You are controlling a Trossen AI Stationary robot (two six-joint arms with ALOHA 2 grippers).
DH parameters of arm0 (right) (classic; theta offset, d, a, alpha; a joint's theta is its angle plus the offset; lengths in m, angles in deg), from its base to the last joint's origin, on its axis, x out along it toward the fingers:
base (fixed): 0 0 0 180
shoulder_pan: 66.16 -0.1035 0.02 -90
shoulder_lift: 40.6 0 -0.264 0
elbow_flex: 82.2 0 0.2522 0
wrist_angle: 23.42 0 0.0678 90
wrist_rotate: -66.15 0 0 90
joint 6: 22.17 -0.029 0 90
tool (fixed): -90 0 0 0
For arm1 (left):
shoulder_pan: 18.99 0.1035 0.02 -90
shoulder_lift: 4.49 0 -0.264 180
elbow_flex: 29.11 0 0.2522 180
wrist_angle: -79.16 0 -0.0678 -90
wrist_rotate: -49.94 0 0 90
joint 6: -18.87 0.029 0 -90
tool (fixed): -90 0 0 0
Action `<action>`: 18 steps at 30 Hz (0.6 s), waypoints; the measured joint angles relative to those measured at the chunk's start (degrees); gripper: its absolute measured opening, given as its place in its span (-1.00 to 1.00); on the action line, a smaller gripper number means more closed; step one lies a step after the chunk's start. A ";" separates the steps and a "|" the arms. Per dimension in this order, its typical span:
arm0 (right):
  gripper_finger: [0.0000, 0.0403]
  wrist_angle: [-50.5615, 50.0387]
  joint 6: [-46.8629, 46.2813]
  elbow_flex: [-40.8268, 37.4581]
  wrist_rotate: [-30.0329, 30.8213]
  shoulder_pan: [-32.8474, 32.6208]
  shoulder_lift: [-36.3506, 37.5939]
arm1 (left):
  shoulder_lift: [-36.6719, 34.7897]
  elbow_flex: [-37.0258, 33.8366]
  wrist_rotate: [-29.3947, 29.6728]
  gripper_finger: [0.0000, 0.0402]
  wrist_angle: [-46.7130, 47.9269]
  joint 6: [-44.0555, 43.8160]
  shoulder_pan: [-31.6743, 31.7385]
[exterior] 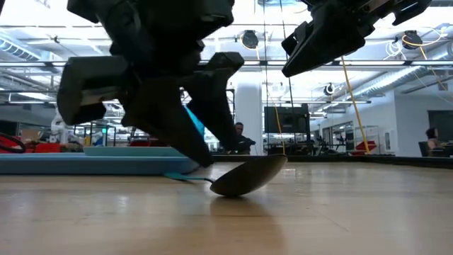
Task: Pick and place plate/cup/fork/spoon on tray
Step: Put the blue spoon on the blue tray to the bottom of the blue fork
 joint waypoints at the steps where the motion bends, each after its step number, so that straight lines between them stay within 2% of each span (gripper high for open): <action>1: -0.89 -0.02 -0.02 0.00 0.00 0.00 0.00 | 0.32 0.00 -0.49 -0.06 -0.48 0.11 0.50; 6: -0.89 -0.07 -0.02 0.00 -0.02 0.00 0.00 | 1.48 -0.06 -6.79 -0.16 1.26 1.58 2.52; 18: -0.89 -0.28 -0.04 0.00 -0.04 0.00 0.00 | 2.46 0.00 -9.66 -0.66 2.06 -0.21 2.90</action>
